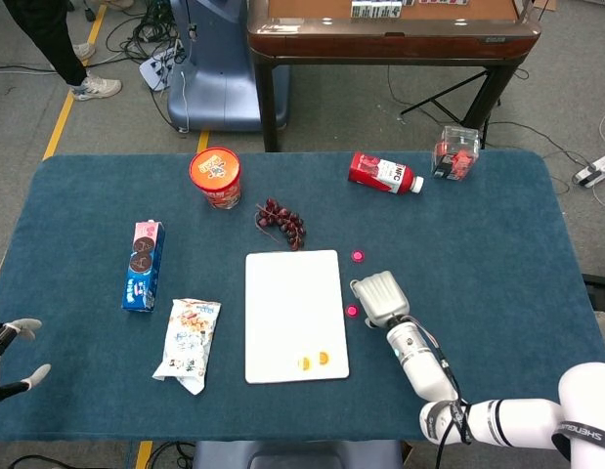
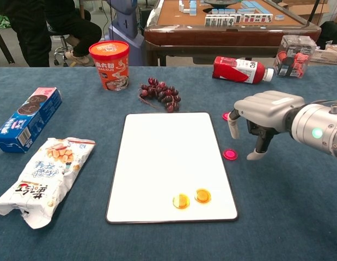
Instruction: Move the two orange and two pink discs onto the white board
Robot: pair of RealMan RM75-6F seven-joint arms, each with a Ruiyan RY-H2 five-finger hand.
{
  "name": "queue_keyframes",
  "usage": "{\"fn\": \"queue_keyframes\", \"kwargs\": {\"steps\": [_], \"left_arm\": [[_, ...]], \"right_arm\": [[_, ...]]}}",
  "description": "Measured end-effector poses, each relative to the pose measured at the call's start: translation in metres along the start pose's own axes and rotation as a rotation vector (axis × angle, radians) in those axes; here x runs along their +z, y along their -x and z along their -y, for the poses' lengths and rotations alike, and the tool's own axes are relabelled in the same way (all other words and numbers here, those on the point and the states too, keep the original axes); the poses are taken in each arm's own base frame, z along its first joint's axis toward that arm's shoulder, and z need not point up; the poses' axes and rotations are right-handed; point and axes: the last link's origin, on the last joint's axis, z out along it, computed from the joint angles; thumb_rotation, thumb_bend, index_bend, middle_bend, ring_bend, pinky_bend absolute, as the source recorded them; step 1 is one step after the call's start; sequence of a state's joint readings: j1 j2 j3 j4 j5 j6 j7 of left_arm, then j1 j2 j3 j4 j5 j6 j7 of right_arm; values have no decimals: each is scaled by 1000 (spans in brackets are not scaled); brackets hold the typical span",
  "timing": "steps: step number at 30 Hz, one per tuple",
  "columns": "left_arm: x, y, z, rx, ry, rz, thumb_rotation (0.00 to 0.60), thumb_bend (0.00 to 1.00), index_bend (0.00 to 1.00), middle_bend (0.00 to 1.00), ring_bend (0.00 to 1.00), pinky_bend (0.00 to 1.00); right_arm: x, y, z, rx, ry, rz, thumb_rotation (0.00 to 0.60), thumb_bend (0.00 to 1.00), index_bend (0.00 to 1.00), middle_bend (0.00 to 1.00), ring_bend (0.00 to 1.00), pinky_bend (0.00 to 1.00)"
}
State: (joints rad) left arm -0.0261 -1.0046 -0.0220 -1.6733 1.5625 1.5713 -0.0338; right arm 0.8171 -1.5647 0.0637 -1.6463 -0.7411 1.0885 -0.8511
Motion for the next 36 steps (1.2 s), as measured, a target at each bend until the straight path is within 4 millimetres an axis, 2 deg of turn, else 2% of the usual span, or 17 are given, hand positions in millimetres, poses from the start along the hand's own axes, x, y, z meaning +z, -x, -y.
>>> {"fn": "queue_keyframes", "kwargs": {"steps": [20,36], "left_arm": [[0,-1,0,-6,0,-3,600,72,423,469,376,561],[-1,-2,0,-7,0,-4,600,72,423,469,376,561]], "right_arm": [[11,9,17,89,20,20,600,160,442,1000,1000,1000],[14,9,16,107,62,41,600,183,447,1000,1000,1000]]}}
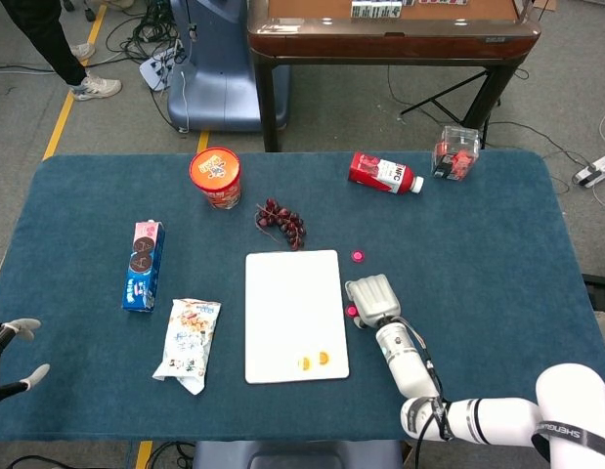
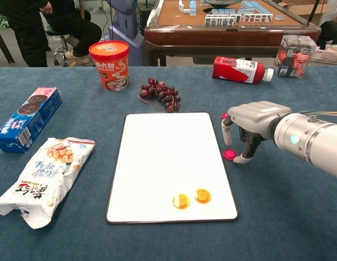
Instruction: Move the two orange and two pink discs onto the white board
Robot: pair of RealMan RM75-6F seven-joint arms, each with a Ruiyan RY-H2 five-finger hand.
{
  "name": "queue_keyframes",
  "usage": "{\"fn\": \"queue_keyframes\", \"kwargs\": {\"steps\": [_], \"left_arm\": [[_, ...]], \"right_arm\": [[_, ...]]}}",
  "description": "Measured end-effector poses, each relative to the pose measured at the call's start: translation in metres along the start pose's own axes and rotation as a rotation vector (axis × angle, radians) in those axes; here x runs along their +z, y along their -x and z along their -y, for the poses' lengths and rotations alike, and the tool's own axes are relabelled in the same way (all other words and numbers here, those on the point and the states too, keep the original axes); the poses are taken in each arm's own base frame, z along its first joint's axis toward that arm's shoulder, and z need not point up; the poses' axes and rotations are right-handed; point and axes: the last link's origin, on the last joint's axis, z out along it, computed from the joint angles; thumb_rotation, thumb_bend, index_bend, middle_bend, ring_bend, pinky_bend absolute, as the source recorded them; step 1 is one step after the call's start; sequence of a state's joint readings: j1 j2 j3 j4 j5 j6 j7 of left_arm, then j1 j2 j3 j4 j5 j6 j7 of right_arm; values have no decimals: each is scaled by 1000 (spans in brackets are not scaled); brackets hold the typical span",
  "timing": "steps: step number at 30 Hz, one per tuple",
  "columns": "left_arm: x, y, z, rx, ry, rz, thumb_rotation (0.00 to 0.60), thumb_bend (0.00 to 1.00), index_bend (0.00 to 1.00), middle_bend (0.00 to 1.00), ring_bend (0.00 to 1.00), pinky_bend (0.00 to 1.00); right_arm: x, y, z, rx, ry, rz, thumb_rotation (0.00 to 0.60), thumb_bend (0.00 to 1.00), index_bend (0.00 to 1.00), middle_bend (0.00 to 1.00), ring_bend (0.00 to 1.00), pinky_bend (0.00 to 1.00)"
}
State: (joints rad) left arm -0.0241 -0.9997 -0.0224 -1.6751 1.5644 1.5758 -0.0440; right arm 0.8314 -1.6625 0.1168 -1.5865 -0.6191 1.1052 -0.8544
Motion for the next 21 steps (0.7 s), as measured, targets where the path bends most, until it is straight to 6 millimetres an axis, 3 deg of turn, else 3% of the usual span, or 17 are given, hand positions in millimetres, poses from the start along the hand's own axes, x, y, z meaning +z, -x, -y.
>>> {"fn": "queue_keyframes", "kwargs": {"steps": [21], "left_arm": [[0,-1,0,-1,-1,-3,600,73,423,469,376,561]], "right_arm": [[2,2,3,20,-7,27,600,190,463,1000,1000,1000]]}}
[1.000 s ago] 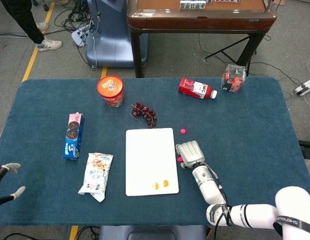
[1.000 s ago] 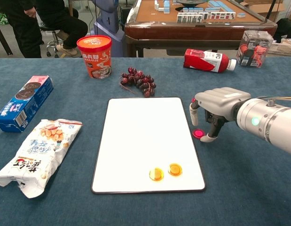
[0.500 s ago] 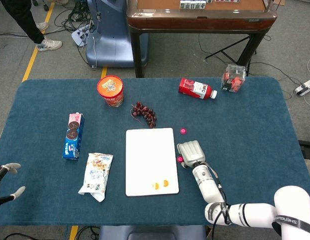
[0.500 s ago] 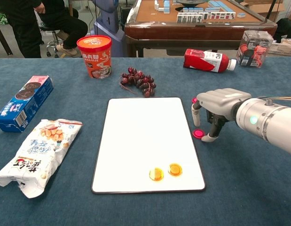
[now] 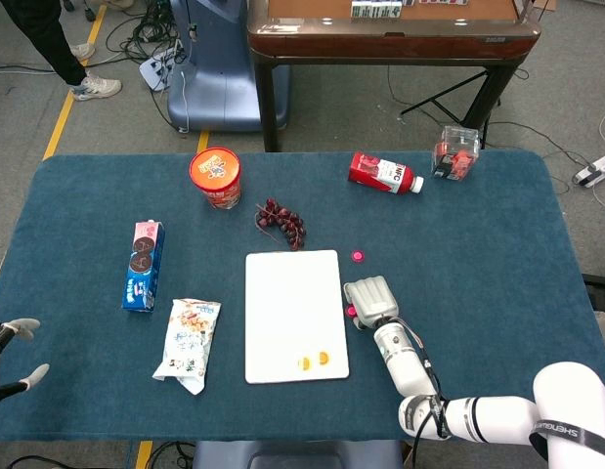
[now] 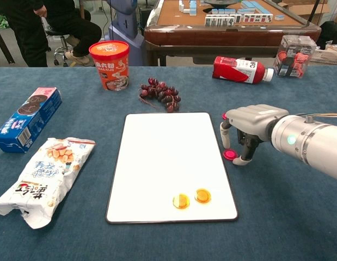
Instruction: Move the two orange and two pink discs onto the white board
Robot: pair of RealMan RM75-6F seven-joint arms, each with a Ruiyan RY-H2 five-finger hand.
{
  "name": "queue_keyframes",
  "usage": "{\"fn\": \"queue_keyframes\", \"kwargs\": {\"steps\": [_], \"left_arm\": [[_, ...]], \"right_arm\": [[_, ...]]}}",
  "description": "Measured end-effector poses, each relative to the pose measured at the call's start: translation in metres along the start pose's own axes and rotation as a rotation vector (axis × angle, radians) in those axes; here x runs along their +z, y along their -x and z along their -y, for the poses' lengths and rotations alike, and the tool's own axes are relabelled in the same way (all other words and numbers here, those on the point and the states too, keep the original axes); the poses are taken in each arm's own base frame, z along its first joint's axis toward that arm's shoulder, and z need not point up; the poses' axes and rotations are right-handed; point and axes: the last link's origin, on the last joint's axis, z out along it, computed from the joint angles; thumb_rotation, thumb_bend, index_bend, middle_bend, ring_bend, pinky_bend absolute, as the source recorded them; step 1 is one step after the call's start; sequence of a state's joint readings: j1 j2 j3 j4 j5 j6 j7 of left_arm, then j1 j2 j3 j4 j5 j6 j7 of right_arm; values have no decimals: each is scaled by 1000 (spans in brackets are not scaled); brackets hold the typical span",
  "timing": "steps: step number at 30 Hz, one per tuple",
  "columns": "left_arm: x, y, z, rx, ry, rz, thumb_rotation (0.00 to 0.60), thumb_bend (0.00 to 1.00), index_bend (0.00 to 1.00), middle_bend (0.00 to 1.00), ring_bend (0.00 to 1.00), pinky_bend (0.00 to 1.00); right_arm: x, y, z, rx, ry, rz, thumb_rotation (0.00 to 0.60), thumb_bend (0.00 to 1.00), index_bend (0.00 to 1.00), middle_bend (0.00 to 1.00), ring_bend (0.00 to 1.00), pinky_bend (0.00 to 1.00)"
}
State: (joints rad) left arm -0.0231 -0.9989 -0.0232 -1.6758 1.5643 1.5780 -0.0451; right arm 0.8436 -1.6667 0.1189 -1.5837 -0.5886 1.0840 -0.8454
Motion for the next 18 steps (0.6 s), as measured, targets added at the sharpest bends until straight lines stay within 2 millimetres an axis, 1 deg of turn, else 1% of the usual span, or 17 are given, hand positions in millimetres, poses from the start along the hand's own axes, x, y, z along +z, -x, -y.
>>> {"fn": "queue_keyframes", "kwargs": {"steps": [11,18], "left_arm": [[0,0,0,0,1,-1,600,73,423,469,376,561],[0,1,-1,3,3,2,600,73,423,469,376,561]], "right_arm": [[0,0,-1,6,2,6,600,214,515,1000,1000,1000],[-8,-7,0,16,-22,-10,600,215,516,1000,1000,1000]]}}
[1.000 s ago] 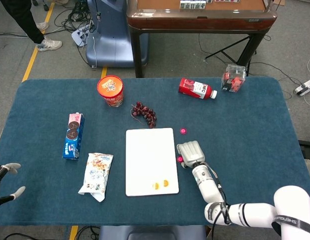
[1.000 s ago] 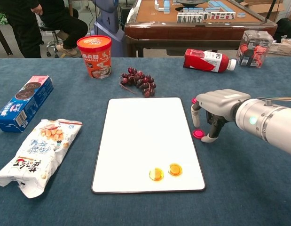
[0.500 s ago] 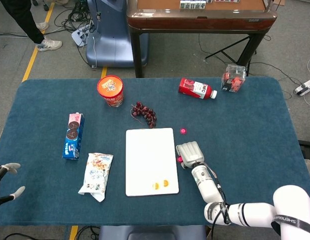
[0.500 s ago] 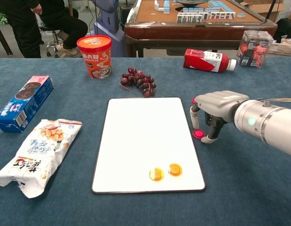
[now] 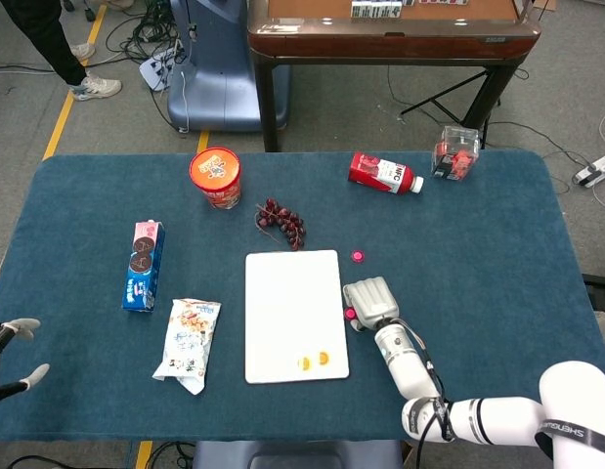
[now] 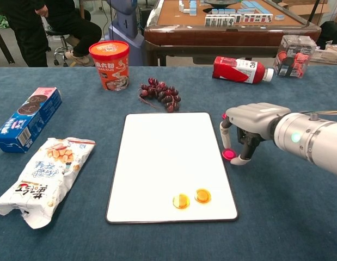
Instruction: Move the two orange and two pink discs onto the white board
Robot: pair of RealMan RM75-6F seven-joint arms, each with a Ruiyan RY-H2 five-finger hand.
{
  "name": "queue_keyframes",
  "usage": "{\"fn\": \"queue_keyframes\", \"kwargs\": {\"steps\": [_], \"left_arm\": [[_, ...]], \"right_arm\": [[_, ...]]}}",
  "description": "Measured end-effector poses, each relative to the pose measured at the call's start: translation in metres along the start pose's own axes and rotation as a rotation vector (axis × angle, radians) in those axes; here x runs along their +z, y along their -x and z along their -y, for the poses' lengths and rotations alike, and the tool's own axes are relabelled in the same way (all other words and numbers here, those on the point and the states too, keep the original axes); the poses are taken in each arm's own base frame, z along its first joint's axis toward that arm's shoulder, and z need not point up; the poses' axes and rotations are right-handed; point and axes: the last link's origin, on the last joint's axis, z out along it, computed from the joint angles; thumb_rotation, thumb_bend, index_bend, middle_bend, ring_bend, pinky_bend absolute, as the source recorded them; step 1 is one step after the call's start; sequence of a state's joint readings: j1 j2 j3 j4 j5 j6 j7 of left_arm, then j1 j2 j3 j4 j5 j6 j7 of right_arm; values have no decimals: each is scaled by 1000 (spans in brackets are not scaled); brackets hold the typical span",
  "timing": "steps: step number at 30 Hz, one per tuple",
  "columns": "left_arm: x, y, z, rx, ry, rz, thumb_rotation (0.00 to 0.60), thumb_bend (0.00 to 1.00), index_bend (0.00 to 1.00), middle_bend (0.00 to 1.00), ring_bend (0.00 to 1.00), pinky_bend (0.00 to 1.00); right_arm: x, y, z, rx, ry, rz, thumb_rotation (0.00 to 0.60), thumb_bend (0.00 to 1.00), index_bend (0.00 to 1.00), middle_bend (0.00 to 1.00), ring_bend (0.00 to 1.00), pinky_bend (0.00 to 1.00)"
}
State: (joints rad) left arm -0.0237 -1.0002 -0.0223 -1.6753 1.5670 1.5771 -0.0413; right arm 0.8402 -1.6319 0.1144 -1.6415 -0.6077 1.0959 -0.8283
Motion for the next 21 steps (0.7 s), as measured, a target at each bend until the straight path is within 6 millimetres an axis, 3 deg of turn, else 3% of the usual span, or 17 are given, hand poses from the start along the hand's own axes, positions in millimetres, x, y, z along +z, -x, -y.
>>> {"fn": "queue_keyframes", "kwargs": {"steps": [10,21], "left_arm": [[0,1,-1,2,0,3,600,73,423,469,376,561],[0,-3,3,-12,-11,-9,600,73,423,469,376,561]], "right_arm": [[-9,-9,14,6,-59,-26,600,216,519,1000,1000,1000],[8,-9,37,1,-84,-46,600,214,519,1000,1000,1000]]}}
